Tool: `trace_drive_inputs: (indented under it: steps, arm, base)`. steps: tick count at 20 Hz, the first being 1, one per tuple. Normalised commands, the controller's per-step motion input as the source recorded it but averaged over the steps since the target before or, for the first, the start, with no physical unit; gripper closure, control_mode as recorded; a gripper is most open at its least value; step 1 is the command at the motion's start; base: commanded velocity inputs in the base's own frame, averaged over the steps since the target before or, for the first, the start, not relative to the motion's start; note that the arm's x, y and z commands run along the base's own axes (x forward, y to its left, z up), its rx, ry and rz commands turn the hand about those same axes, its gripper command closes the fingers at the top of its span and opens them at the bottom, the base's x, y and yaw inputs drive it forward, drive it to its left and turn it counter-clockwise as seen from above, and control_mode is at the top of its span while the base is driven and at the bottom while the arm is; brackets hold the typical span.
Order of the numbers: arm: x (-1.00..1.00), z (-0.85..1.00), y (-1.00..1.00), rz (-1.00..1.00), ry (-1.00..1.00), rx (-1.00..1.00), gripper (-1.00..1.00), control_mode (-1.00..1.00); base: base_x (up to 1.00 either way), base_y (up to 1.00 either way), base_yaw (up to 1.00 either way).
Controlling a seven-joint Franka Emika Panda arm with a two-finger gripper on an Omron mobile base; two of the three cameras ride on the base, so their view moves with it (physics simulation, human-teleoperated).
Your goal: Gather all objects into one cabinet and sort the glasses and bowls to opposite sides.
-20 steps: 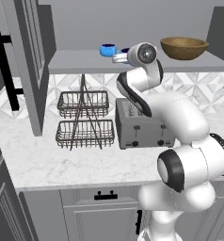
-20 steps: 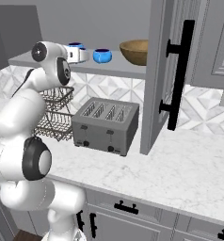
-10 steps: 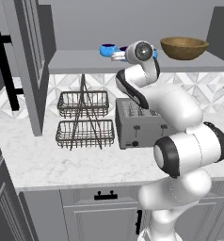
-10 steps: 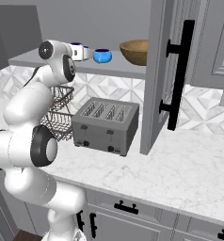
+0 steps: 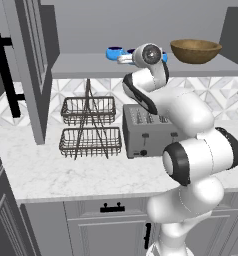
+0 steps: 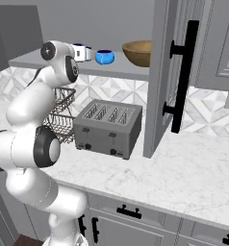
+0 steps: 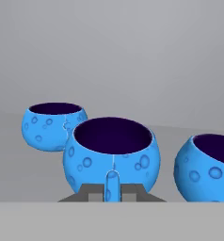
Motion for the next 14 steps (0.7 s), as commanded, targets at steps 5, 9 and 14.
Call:
trace_drive_inputs:
  steps: [5,9,14]
  arm:
    - [0.36,0.0,0.0,0.0,0.0,0.0,1.0,-1.0]
    - [0.2,0.0,0.0,0.0,0.0,0.0,-1.0,-1.0]
    - [0.01,0.0,0.0,0.0,0.0,0.0,-1.0,-1.0]
  base:
    - [0.0,0.0,0.0]
    - [0.0,0.0,0.0]
    - [0.0,0.0,0.0]
